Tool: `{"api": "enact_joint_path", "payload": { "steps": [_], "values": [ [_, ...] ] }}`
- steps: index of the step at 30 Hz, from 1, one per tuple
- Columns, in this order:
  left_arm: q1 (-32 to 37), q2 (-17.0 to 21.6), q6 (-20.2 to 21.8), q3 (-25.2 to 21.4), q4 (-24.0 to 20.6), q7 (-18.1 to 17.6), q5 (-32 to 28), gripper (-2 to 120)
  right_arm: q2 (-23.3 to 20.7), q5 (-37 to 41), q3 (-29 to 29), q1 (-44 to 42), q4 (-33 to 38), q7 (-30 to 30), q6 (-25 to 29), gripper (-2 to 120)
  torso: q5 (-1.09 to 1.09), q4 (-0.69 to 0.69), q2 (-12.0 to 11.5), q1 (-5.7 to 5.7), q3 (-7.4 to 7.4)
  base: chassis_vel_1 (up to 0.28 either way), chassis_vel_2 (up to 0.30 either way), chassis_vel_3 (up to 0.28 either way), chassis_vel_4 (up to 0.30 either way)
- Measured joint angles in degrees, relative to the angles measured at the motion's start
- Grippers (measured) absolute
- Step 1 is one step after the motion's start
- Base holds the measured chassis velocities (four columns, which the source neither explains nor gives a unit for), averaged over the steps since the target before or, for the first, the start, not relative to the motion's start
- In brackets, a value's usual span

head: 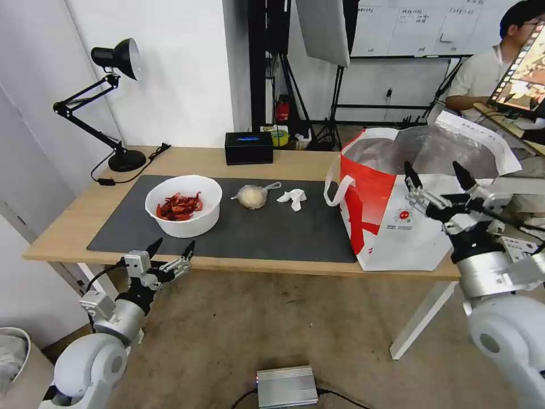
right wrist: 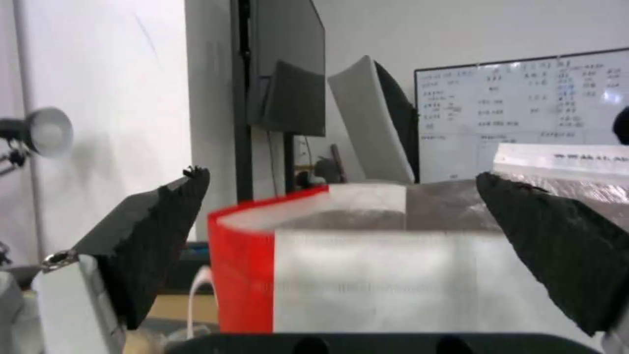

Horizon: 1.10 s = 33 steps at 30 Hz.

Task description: Pick up the trash from the table and place it into the takeout bag.

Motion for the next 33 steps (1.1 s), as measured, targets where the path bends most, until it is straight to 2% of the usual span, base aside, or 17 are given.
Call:
{"api": "enact_joint_path", "payload": {
  "steps": [5,9,11,17,33],
  "values": [
    [1.3,0.0,0.0,-0.8,-1.0,-0.1,0.0,100,2.5,-3.6,-0.5,-3.2,-0.6,-1.3,2.0,100,0.00,0.00,0.0,0.00,0.00,0.000,0.000,0.000,0.000],
    [2.5,0.1,-0.7,-1.1,-1.5,-2.4,-0.3,100,4.3,-6.2,-0.8,-5.4,-1.9,-1.9,4.6,100,-0.01,0.01,0.0,-0.01,0.00,0.000,0.000,0.000,0.000],
    [3.2,0.3,-1.4,-1.1,-1.6,-3.7,-0.6,100,6.8,-8.3,-1.3,-6.1,-4.0,-2.5,7.2,100,0.01,0.00,0.0,0.00,0.00,0.000,0.000,0.000,0.000],
    [3.4,0.0,-2.9,-1.1,-1.1,-4.0,-1.2,100,9.9,-12.8,-3.5,-6.0,-6.9,-1.6,10.0,100,0.00,0.00,0.0,0.00,0.01,0.000,0.000,0.000,0.000],
    [3.4,-2.1,-2.9,-1.2,-0.8,-3.5,0.4,100,14.2,-17.6,-7.6,-9.3,-8.3,1.7,10.2,100,0.00,0.00,0.0,0.00,0.00,0.000,0.000,0.000,0.000]
  ]
}}
